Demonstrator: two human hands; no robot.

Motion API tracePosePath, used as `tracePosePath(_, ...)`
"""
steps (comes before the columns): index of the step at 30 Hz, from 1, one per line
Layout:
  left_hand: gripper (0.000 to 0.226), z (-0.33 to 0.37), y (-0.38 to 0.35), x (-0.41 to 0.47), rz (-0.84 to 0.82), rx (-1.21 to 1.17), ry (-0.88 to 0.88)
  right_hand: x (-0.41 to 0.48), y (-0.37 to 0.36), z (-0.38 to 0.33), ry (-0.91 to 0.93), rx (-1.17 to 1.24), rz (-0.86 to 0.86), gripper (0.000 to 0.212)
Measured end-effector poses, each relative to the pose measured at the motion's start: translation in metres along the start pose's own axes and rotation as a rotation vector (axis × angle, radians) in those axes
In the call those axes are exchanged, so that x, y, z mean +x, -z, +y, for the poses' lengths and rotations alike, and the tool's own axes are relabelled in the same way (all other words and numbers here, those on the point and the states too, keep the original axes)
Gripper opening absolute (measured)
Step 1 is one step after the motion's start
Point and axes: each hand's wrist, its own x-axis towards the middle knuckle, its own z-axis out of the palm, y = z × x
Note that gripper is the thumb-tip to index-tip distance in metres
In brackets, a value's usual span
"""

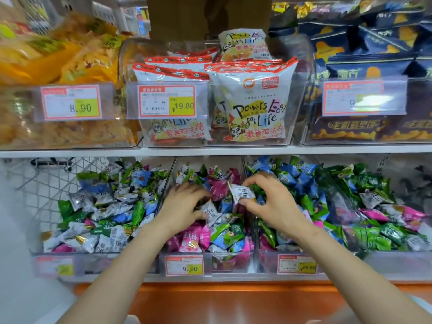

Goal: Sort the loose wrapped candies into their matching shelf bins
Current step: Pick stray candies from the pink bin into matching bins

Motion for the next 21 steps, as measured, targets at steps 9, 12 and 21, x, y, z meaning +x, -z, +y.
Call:
tracePosePath(9, 0.034, 0.002, -0.009, -0.006, 0.121, -0.214, 0.041, -0.002, -0.009, -0.01, 0.015, 0.084, -0.021, 0.025)
tracePosePath(12, 0.026, -0.006, 0.011, -0.017, 0.277, -0.341, 0.121, -0.001, -0.016, -0.016, 0.028, 0.145, 0.032, 0.008)
tracePosePath(21, 0.034, -0.068, 0.038, -0.052, 0.524, -0.455, 0.526, 0.005, -0.01, -0.024, 0.118, -0.594, -0.539, 0.058)
